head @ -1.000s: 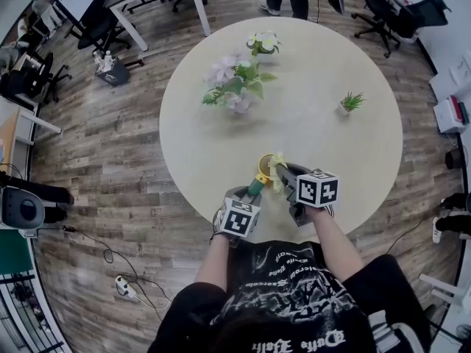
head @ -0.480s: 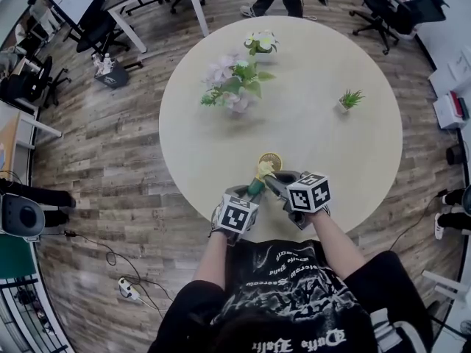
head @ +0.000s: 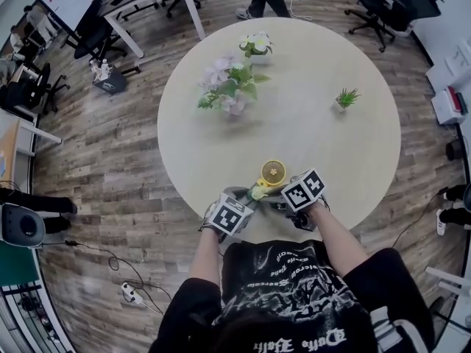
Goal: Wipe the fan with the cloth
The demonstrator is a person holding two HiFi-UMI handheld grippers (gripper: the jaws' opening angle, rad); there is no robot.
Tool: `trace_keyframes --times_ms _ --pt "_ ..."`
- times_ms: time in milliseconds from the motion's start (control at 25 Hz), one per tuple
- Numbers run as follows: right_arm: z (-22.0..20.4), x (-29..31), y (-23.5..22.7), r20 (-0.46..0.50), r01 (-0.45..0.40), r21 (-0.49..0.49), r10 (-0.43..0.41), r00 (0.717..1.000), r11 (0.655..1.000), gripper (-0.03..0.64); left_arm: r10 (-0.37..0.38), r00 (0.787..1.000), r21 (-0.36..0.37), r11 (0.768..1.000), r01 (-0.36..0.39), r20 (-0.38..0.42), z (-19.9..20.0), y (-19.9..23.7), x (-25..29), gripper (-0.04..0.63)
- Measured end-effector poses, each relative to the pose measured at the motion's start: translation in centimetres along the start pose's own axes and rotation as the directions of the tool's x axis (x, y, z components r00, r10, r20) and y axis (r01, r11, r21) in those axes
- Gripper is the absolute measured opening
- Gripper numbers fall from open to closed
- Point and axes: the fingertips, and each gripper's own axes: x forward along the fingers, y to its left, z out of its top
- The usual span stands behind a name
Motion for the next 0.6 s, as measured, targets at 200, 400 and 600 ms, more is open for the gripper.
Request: trace_keyframes --times_ms 200,400,600 --pt "-0.7 -0.2 -0.3 -0.023 0.049 -0.057 -0.050 0.998 0.997 0.042 -0.031 0.999 0.041 0.999 0.033 -0.029 -0.1 -0.3 0.1 0.170" --pt "-0.4 -0.4 -1.0 0.013 0.150 -0.091 -0.149 0.989 0.985 0.043 -0.042 0.998 0.043 0.998 0.043 -0.044 0.0 -0.1 0.0 0.169" --pt "0.0 -1.8 -2.6 0.118 0.250 0.009 -0.249 0.961 0.968 0.041 -0.045 0.996 0.070 0.996 0.050 -0.070 -0.1 -0.1 0.0 0.169"
